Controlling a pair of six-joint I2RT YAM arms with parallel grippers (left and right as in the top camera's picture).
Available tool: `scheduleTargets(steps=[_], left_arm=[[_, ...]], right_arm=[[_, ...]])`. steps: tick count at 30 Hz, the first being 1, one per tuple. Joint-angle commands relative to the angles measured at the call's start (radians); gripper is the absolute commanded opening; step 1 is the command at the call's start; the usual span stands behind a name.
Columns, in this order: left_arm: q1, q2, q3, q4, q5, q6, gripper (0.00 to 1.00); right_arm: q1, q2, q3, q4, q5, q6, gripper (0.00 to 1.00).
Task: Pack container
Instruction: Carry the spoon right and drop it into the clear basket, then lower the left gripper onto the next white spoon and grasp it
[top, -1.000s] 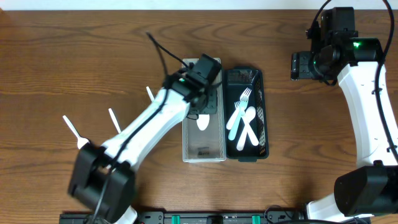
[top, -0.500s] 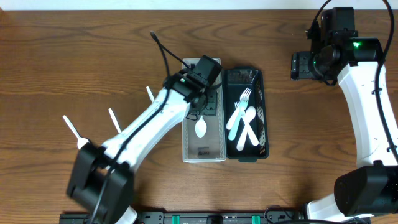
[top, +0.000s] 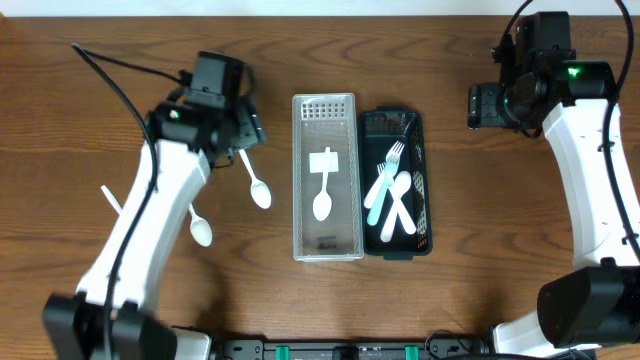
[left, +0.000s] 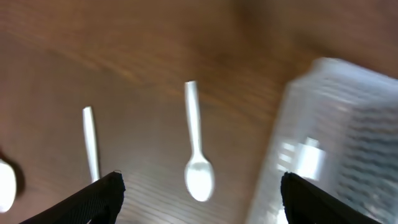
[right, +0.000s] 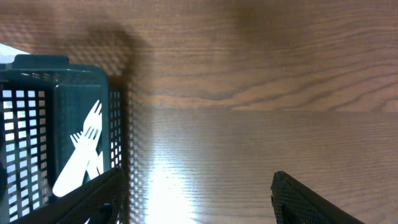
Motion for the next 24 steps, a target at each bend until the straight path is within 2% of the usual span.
scheduleTargets(steps=[1,5,12,24], left_arm=[[0.049,0.095,-0.020,0.005,0.064,-0.021,0.86],[0.064,0.224,-0.020,0.032,0.082,-0.021,0.87],[0.064,0.384,-0.020,0.069,0.196,-0.020,0.87],[0.064,0.499,-0.020,0.092,0.228,0.029,0.87]], right_arm=[[-0.001,0.008,-0.004,-0.001,-0.004,-0.012,0.78],[-0.001,0.008,-0.004,-0.001,-0.004,-0.012,0.78],[-0.001,0.008,-0.004,-0.001,-0.004,-0.012,0.78],[-0.001,0.008,-0.004,-0.001,-0.004,-0.012,0.79]])
